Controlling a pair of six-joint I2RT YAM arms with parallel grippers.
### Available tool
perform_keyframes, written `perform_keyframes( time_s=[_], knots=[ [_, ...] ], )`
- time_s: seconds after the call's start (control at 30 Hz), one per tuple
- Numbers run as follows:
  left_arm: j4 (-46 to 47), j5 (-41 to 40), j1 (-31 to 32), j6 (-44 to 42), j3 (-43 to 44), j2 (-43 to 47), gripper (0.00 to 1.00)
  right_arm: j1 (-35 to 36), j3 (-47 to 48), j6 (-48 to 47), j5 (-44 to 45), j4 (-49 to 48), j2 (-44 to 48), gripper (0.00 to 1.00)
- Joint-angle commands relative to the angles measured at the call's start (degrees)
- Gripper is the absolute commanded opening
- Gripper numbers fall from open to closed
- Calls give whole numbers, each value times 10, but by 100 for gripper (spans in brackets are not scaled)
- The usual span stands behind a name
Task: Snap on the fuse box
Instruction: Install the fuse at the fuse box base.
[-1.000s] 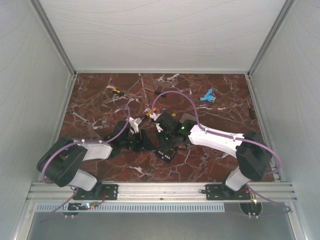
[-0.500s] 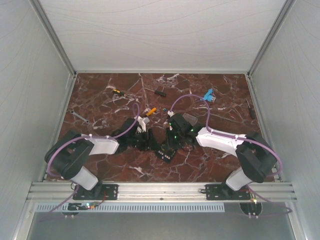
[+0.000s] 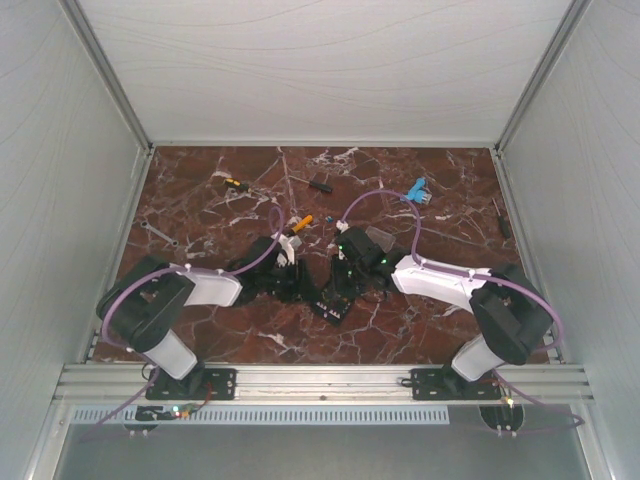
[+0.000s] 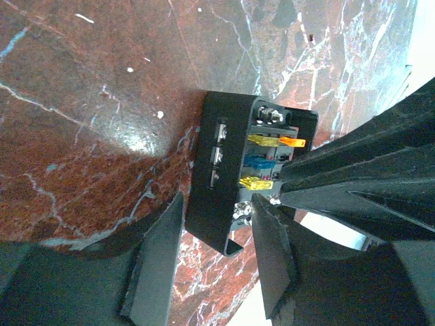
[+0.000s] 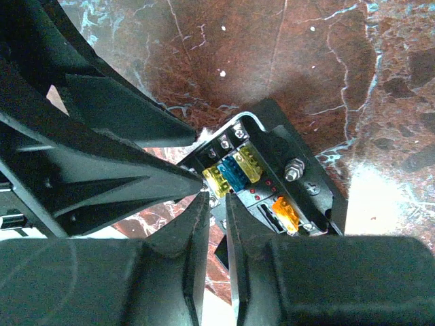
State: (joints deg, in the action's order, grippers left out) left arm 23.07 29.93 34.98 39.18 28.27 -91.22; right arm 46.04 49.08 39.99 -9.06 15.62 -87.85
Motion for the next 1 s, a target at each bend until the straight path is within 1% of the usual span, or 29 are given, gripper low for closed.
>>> perform_keyframes(
  time_s=[0.0,0.23,0.73,0.97],
  knots=[
    [19,-6,3,-4,25,-14,44,-2,-6,13,4,-16,-6,12],
    [19,-7,6,-2,30,-14,43,-2,-11,18,8,-23,-14,9],
    [10,-16,7,-4,39,-1,43,-10,-20,29,13,-33,-2,8],
    [8,-13,10,-6,50,-14,44,-11,-22,25,12,-25,-11,3]
  ],
)
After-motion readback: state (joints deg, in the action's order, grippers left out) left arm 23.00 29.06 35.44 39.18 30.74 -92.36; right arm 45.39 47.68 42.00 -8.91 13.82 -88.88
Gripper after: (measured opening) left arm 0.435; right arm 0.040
